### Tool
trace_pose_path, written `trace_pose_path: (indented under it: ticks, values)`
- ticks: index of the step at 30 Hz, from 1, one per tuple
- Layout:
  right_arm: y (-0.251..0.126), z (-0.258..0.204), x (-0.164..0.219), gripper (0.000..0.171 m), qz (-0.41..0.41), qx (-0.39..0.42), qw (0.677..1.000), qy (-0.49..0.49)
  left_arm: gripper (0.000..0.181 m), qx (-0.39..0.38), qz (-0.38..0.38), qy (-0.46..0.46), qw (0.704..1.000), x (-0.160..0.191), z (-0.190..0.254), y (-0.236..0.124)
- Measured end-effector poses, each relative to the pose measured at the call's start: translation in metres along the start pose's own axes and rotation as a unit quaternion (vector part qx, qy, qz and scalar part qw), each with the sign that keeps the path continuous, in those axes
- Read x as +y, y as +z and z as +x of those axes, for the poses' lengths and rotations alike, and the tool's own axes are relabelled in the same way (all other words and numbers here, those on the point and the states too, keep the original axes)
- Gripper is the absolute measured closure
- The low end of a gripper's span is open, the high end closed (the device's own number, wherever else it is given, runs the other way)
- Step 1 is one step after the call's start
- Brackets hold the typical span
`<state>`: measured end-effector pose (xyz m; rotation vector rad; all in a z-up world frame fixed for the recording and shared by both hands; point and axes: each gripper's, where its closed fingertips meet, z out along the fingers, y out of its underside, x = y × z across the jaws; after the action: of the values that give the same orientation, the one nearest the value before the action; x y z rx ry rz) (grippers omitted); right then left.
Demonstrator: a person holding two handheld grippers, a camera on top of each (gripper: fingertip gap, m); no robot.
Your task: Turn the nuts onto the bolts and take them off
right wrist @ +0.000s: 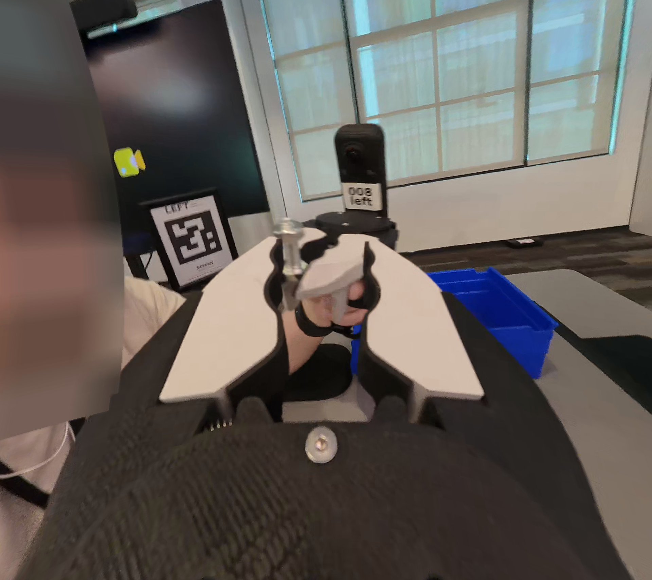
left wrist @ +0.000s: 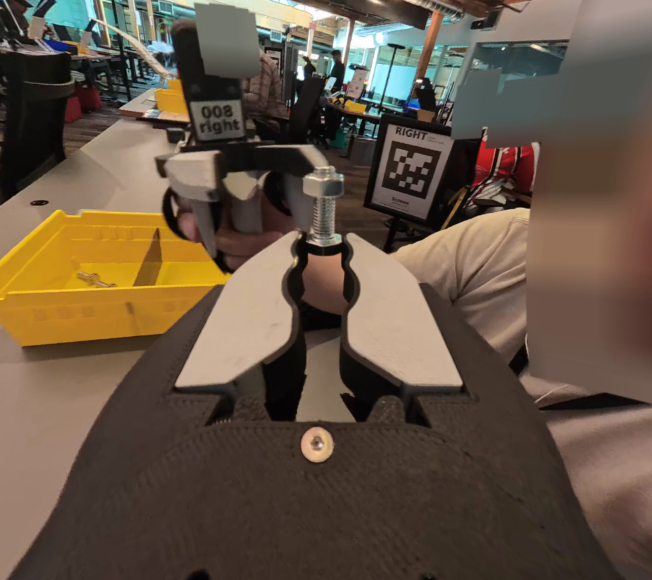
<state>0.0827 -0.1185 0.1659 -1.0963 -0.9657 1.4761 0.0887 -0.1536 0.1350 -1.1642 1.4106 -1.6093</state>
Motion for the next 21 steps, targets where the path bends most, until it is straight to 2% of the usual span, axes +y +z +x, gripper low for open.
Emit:
trace_pose_path:
  ticks: [5,7,10,16,18,19,21]
  values:
    - [0.02,-0.015,0.009,0.125,-0.032,0.019,0.996,-0.081,0.163,0.022,-0.008,-0.004,1.0,0.005,0.004,0.008]
    - [0.007,-0.005,0.005,0.121,-0.012,0.007,0.999,-0.044,0.163,0.025,0.001,-0.007,1.0,0.002,0.006,0.008]
    - [-0.009,0.009,-0.008,0.131,0.029,0.008,0.999,0.026,0.163,0.038,0.016,-0.01,0.999,-0.005,0.011,0.001]
    - [0.021,-0.021,0.003,0.128,-0.021,0.014,0.998,-0.064,0.163,0.029,-0.002,-0.006,1.0,0.002,0.008,0.007]
    - [0.015,-0.015,0.002,0.128,-0.016,0.014,0.998,-0.056,0.163,0.037,0.002,-0.005,0.999,0.001,0.011,0.008]
    - [0.008,-0.008,-0.001,0.123,-0.007,0.012,0.999,-0.036,0.163,0.033,0.006,-0.007,0.999,0.0,0.01,0.007]
    - [-0.008,0.007,-0.009,0.131,0.02,0.023,1.0,0.006,0.163,0.044,0.015,-0.008,0.999,-0.005,0.014,0.003]
